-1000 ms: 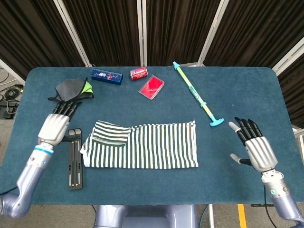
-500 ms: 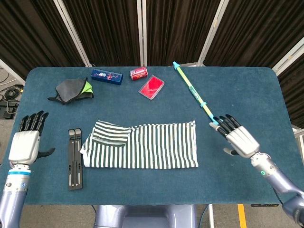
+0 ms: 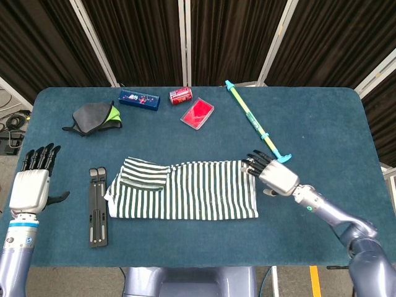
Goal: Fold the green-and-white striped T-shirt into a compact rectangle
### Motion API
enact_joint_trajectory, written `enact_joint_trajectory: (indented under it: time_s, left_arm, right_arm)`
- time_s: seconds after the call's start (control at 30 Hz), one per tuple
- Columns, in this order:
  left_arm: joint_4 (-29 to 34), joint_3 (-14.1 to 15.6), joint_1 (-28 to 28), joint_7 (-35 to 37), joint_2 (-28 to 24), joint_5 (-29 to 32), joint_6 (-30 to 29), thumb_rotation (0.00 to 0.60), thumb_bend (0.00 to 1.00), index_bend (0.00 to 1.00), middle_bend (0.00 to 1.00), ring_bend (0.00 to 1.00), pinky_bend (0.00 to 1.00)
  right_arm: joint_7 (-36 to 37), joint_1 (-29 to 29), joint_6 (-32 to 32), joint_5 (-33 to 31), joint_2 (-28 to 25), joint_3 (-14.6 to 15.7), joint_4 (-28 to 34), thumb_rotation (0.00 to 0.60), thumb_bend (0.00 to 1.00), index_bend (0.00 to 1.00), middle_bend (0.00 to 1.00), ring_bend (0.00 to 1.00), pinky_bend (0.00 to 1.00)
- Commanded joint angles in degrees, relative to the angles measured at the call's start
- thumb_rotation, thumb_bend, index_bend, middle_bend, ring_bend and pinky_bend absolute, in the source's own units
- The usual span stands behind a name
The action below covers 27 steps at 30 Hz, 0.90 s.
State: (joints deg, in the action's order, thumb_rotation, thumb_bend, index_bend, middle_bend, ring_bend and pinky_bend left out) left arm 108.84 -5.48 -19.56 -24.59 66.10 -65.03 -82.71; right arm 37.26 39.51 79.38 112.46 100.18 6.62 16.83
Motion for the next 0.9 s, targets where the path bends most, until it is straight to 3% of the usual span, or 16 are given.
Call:
enact_joint_trajectory:
  time_s: [0.03, 0.9]
  left_arm:
    - [-0.29, -0.16, -0.04, -0.06, 0.17, 0.03, 0.42, 0.6, 0.0, 0.0, 0.0, 0.0, 0.0]
    - [-1.77, -1.25, 0.35, -0.01, 0.99, -0.76, 2.23, 0.6, 0.0, 0.0, 0.0, 0.0, 0.0]
  right_arm:
    - [1.89, 0.98, -0.37, -0.17, 2.16, 1.4, -2.38, 0.6, 0.0, 0.23, 0.1, 0.0, 0.0]
    - [1.39, 2.04, -6.09, -2.28, 5.86, 6.43, -9.07, 0.6, 0.0, 0.21, 0.08, 0.0, 0.0]
